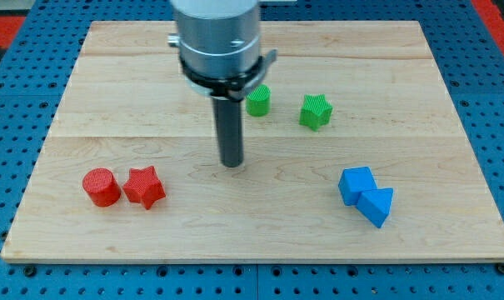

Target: Push the green star to the bottom right of the red star

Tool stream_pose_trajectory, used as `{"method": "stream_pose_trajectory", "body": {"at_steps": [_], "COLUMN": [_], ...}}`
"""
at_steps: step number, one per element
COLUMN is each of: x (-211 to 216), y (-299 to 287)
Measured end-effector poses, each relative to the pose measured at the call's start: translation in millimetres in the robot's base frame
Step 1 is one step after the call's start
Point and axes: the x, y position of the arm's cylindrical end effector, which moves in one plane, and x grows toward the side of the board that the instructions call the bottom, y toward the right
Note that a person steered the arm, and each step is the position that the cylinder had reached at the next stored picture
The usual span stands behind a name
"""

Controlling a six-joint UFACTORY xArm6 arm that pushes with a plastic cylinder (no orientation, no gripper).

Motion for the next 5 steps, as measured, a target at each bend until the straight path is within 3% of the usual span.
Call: {"method": "stream_pose_trajectory", "body": {"at_steps": [2, 3, 4, 5], "x": [-15.6, -50.7, -91.2, -132.0], "y": [151.5, 175.1, 148.2, 72.5]}}
